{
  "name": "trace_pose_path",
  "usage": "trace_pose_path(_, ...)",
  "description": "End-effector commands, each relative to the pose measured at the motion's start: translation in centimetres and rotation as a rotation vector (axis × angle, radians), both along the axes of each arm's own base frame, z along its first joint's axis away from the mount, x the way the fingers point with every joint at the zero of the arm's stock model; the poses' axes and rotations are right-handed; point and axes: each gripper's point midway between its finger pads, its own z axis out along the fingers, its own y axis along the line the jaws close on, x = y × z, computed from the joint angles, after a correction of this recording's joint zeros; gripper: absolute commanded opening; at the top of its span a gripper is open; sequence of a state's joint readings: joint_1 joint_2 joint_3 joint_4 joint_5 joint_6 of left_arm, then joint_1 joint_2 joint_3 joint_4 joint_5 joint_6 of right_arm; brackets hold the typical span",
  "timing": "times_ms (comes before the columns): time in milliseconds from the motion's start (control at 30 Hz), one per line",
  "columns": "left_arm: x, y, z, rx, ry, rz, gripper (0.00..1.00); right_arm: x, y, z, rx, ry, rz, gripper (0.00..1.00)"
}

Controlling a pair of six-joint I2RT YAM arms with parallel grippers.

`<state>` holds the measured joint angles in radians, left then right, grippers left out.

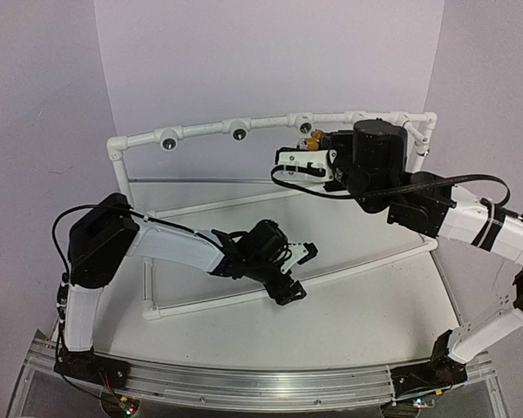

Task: Install the water faucets
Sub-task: Hold the pipe with the faucet installed at the center of the board.

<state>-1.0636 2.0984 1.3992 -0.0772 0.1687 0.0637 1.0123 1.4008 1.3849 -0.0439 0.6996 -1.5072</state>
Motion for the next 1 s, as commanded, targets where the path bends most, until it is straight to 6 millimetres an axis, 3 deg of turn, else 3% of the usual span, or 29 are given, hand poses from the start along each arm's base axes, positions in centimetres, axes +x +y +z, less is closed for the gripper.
trace_pose_path(0, 2.4, -1.5, -0.8, 0.075, -0.133, -0.004, 0.84, 1.3, -0.8, 0.6, -0.001, -0.048, -0.003, 0.00)
trace_pose_path(167, 3.2, -3.0, -3.5, 0.125, -0.196, -0.043, 0.80, 2.8, -1.5, -0.7, -0.028, -0.045, -0.010, 0.00)
trace_pose_path(233, 3.4, -3.3, -4.5, 0.140, -0.206, -0.057, 0.74, 3.1, -1.8, -1.2, -0.073, -0.077, -0.003, 0.00)
trace_pose_path(300, 3.3, -3.1, -5.8, 0.163, -0.209, -0.075, 0.63, 3.2, -1.8, -1.4, -0.110, -0.141, 0.017, 0.00)
trace_pose_path(400, 3.0, -2.0, -7.1, 0.195, -0.196, -0.072, 0.37, 3.3, -1.3, -0.8, -0.136, -0.254, 0.022, 0.00)
trace_pose_path(633, 0.5, 1.9, -9.1, 0.254, -0.119, -0.071, 0.01, 2.9, -0.8, 0.4, -0.144, -0.351, 0.041, 0.00)
trace_pose_path(967, -2.1, 4.4, -11.7, 0.288, -0.028, -0.092, 0.00, 3.5, 0.3, 1.0, -0.102, -0.309, 0.032, 0.00)
